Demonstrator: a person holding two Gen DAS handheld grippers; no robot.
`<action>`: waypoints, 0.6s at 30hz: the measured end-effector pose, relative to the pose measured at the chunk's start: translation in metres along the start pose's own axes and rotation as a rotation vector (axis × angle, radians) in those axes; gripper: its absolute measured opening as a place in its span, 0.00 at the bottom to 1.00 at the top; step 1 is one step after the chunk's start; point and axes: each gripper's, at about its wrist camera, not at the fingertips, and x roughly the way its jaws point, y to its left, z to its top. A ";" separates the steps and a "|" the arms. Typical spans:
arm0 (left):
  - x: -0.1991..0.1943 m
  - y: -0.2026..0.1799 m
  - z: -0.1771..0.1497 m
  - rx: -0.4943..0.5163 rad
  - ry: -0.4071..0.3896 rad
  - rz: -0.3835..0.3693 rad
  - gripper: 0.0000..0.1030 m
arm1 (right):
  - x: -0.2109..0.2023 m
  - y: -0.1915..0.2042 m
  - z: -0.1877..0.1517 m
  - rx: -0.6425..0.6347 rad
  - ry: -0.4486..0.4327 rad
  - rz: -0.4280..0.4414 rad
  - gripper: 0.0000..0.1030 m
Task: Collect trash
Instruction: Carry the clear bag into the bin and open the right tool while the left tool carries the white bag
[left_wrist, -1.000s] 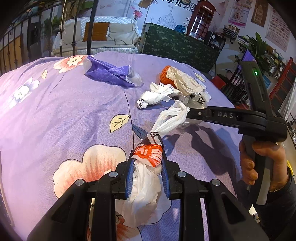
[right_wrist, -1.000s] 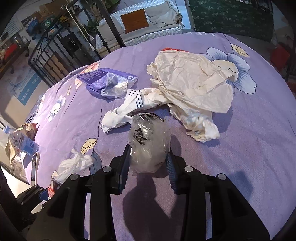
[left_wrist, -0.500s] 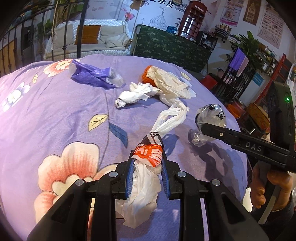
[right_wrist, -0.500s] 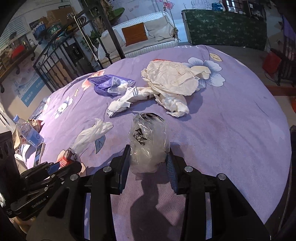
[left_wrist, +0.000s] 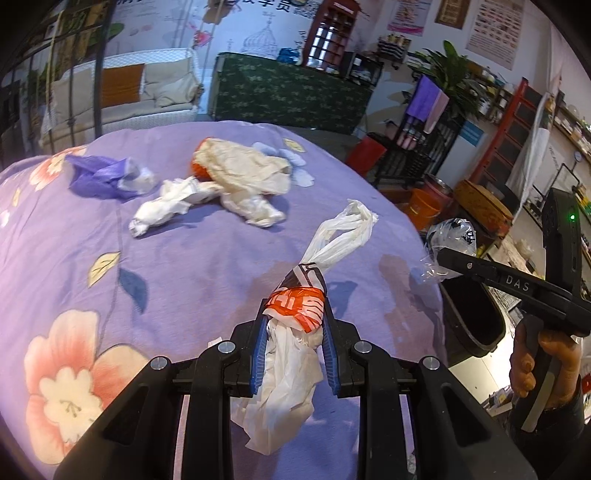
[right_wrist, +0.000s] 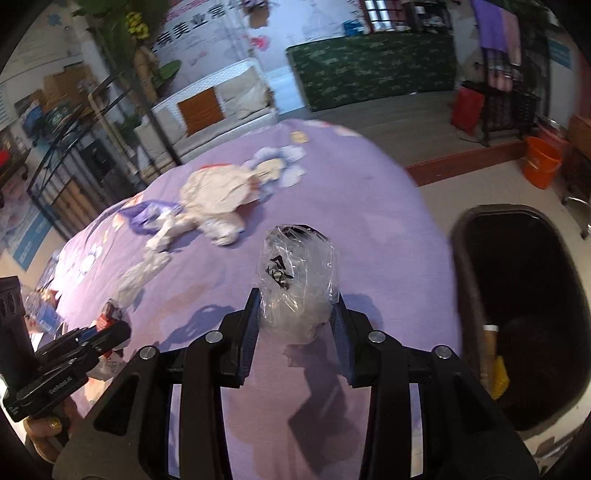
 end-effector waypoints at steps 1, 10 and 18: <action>0.002 -0.005 0.002 0.012 -0.001 -0.009 0.24 | -0.006 -0.011 0.001 0.016 -0.012 -0.023 0.36; 0.023 -0.055 0.017 0.109 0.010 -0.095 0.24 | -0.042 -0.088 0.000 0.129 -0.077 -0.201 0.36; 0.041 -0.094 0.024 0.176 0.024 -0.155 0.24 | -0.038 -0.142 0.000 0.213 -0.056 -0.337 0.36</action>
